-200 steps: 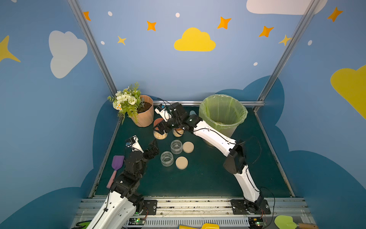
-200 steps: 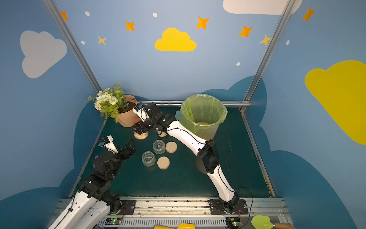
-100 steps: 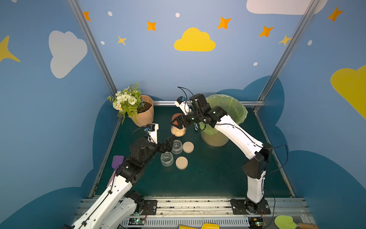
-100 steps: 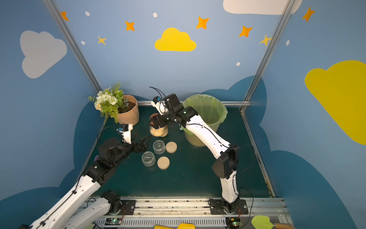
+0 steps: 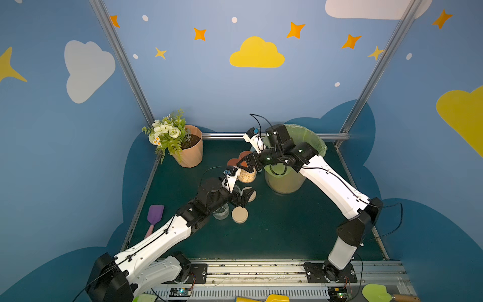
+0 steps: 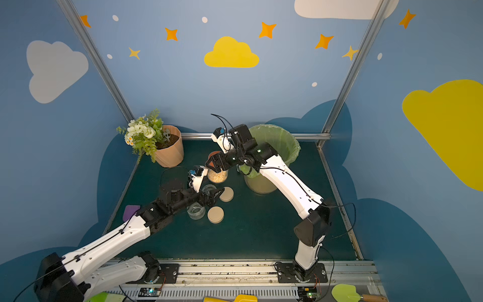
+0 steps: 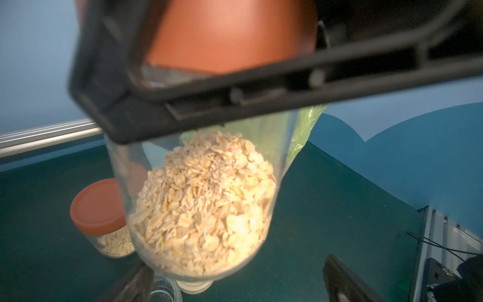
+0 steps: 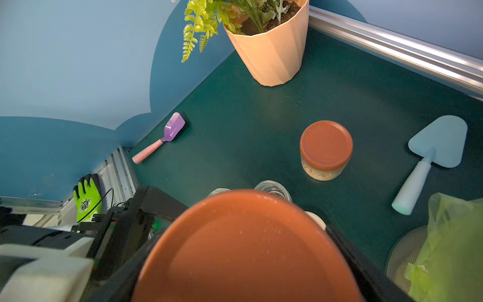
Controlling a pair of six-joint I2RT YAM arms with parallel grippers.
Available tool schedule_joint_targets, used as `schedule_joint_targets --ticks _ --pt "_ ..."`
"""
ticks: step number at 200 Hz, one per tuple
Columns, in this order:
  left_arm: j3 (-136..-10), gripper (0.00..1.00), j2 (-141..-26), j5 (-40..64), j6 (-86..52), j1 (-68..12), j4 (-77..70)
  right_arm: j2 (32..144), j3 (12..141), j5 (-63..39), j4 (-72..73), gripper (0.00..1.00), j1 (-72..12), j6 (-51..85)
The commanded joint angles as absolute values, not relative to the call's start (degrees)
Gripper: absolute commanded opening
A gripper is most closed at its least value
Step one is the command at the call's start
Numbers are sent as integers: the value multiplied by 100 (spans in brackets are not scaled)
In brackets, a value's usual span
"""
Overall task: Empty expired oatmeal from jars
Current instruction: Pick up the jar from the center of the board.
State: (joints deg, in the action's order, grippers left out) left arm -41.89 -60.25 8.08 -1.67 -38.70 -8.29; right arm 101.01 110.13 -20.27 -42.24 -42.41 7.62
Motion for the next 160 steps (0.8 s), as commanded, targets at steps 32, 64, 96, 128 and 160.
schedule_joint_targets --ticks 32,64,96,128,160 --pt "-4421 100 -6041 527 256 -3893 -1464 9591 10859 -2474 -3682 40 -4179 1123" --pt "-4493 100 -6236 624 405 -3894 -1572 9528 10819 -2561 -3643 40 -4174 1205" --pt "-4446 100 -6367 686 457 -3894 -1794 9457 10811 -2710 -3569 41 -4162 1366" --pt "-4430 100 -6387 476 595 -3894 -1872 9422 10811 -2791 -3535 41 -4166 1472" --pt "-4430 99 -6355 369 726 -3894 -1960 9396 10791 -2832 -3533 41 -4166 1516"
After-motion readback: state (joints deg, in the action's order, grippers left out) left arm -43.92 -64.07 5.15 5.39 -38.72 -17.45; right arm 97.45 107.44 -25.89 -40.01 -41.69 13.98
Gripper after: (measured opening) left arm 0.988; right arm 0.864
